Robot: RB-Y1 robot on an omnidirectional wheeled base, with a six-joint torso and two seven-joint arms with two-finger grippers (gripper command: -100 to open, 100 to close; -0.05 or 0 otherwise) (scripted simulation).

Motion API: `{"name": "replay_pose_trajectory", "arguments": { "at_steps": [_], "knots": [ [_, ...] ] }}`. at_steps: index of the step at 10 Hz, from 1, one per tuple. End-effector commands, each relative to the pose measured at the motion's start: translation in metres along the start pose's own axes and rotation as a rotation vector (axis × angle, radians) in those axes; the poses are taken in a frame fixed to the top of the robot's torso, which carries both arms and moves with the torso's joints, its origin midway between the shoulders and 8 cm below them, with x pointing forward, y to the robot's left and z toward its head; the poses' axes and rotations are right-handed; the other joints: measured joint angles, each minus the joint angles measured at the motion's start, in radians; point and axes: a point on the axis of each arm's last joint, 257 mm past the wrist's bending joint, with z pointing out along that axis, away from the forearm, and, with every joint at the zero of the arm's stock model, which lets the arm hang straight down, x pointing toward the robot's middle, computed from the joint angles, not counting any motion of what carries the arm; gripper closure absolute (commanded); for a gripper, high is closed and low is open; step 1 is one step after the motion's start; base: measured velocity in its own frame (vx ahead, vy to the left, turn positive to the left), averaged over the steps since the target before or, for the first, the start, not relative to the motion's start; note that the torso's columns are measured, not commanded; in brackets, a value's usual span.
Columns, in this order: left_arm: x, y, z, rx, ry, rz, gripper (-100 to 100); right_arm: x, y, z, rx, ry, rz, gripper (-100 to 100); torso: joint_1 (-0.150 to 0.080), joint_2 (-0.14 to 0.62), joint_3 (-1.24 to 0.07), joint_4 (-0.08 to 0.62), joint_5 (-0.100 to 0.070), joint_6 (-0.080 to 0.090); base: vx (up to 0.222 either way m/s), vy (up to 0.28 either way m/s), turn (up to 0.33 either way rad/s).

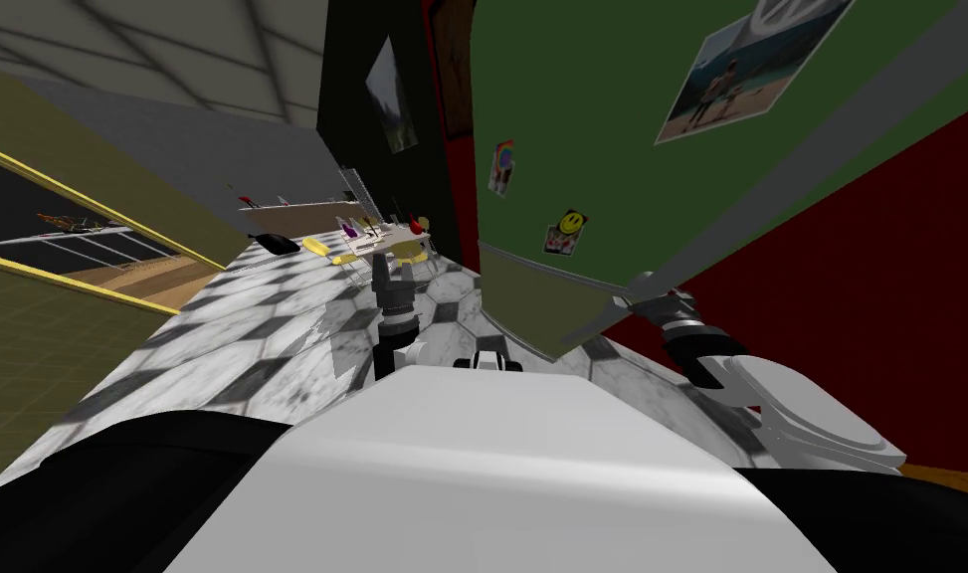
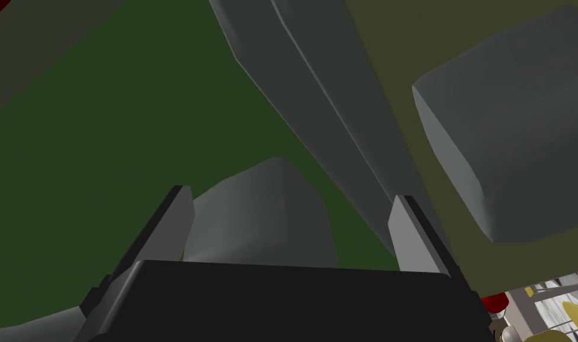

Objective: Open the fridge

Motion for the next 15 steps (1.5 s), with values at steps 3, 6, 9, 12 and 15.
{"name": "replay_pose_trajectory", "arguments": {
  "at_steps": [3, 6, 9, 12, 15],
  "knots": [
    [0.000, 0.000, 0.000, 0.000, 0.000, 0.000, 0, 0.008, -0.008, 0.001, 0.018, 0.022, 0.000, 100, 0.000, -0.004, -0.003, -0.001, 0.000, 0.000, -0.030, -0.006, 0.023],
    [0.000, 0.000, 0.000, 0.000, 0.000, 0.000, 0, -0.015, 0.010, -0.002, -0.020, -0.032, 0.002, 100, -0.003, -0.002, -0.002, -0.001, -0.001, 0.001, 0.102, -0.009, -0.283],
    [0.000, 0.000, 0.000, 0.000, 0.000, 0.000, 0, -0.039, 0.028, -0.006, -0.055, -0.088, 0.004, 100, -0.001, 0.001, 0.001, 0.000, -0.002, 0.000, 0.088, -0.003, -0.193],
    [0.000, 0.000, 0.000, 0.000, 0.000, 0.000, 0, -0.046, 0.036, -0.008, -0.072, -0.112, 0.005, 100, -0.001, 0.002, 0.001, 0.001, 0.000, 0.001, 0.064, -0.003, -0.172],
    [0.000, 0.000, 0.000, 0.000, 0.000, 0.000, 0, -0.033, 0.025, -0.012, -0.048, -0.077, 0.007, 100, 0.015, 0.007, 0.004, 0.002, 0.004, 0.000, -0.046, 0.238, -0.123]
  ]
}}
